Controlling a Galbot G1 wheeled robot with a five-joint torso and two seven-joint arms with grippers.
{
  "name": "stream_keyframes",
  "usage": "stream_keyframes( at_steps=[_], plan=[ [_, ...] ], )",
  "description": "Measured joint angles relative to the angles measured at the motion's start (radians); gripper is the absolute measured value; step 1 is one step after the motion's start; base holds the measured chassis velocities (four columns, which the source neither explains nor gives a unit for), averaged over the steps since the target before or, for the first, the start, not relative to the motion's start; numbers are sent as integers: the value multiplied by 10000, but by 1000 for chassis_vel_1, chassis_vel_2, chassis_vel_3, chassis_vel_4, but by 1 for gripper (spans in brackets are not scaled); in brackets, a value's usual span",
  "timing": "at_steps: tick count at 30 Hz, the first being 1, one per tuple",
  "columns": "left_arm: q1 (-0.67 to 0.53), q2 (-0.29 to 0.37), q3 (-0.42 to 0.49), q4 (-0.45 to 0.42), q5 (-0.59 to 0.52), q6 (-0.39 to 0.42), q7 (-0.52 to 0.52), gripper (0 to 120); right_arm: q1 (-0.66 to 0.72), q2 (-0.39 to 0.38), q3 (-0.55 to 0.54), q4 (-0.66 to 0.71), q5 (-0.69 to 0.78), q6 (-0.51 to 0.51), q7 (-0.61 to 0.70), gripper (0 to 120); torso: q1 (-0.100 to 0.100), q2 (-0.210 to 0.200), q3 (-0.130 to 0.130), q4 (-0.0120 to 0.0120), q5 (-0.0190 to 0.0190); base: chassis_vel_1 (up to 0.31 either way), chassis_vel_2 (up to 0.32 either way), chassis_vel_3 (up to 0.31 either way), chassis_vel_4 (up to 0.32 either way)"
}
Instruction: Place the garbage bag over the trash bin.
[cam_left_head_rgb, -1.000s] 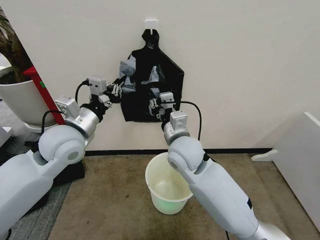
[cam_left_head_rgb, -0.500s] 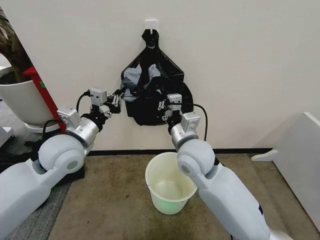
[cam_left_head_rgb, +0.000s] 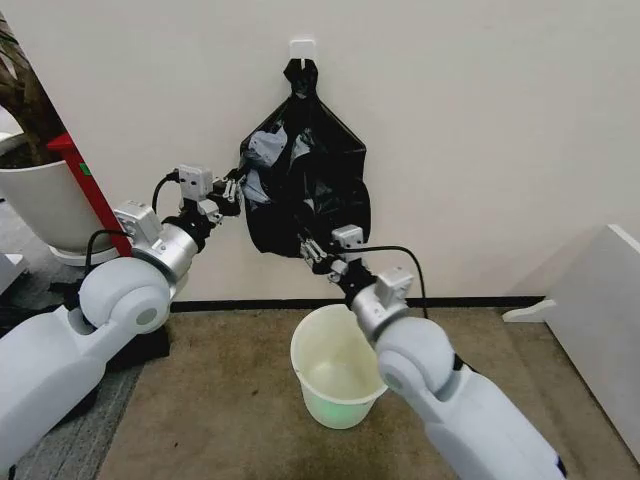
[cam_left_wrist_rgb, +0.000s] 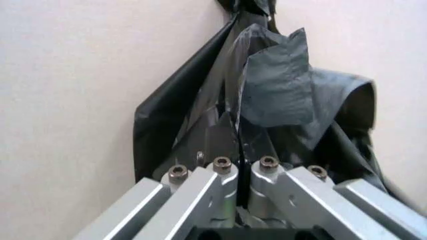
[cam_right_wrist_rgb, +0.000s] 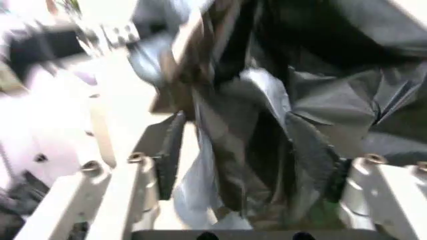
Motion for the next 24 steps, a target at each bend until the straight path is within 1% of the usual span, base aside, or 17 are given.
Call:
stream_keyframes(
  at_steps=[1,2,4,5,6,7,8,9,10,11,12,13,14,16,17,22,24],
  plan=[
    [-1,-2,0,5,0,1,0,0,-18,-38,33,52,58,3,-18,59,0,0,0,0,0,0,0,0,0],
    [-8,-29,0,52,-2,1,0,0,-167,-394,288,503,563,16,-180,68,0,0,0,0,-2,0,0,0,0],
    [-24,-65,0,82,-9,1,-1,0,-300,-623,418,761,897,110,-271,72,0,0,0,0,-4,0,0,0,0],
    [-41,-90,0,99,-18,3,-6,0,-411,-758,550,928,1198,159,-330,79,0,0,0,-1,-3,0,0,0,0],
    [-58,-104,2,110,-24,4,-10,0,-474,-829,674,1055,1512,152,-351,81,0,0,0,-2,-3,0,0,0,0],
    [-76,-121,7,125,-28,5,-15,0,-489,-872,827,1193,2021,108,-277,86,0,0,0,-3,-3,0,0,0,0],
    [-76,-121,7,125,-28,5,-15,0,-489,-872,827,1193,2021,108,-277,86,0,0,0,-3,-3,0,0,0,0],
    [-82,-125,11,136,-29,6,-16,0,-392,-864,882,1213,2495,78,-38,90,0,0,-1,-4,-2,0,0,0,0],
    [-83,-126,12,146,-30,6,-17,0,-146,-795,904,1172,3027,46,316,92,0,0,0,-3,-1,0,0,0,0],
    [-83,-125,12,151,-30,7,-18,0,3,-744,906,1123,3257,32,505,97,0,0,0,-3,-1,0,0,0,0],
    [-83,-123,12,155,-30,7,-18,0,134,-698,905,1070,3430,17,659,97,0,0,0,-2,-2,0,0,0,0],
    [-83,-91,-4,174,-30,7,-19,0,871,-440,773,767,4112,-70,1467,100,0,-2,2,1,-1,0,0,0,0],
    [-83,-70,-17,182,-30,7,-22,0,1228,-296,651,601,4337,-128,1839,100,0,-2,2,1,-4,0,0,0,0],
    [-87,-11,-57,190,-30,7,-21,0,2134,155,200,72,4852,-247,2988,100,0,-3,3,3,-3,0,0,0,0],
    [-87,-11,-57,190,-30,7,-21,0,2134,155,200,72,4852,-247,2988,100,0,-3,3,3,-3,0,0,0,0],
    [-90,47,-111,179,-33,-6,-15,0,3461,1154,-815,-795,5049,-616,4874,100,0,-3,2,3,-6,0,0,0,0],
    [-90,48,-118,179,-33,-9,-14,0,3563,1263,-929,-888,4991,-698,5001,100,0,-3,2,3,-5,0,0,0,0]
  ],
)
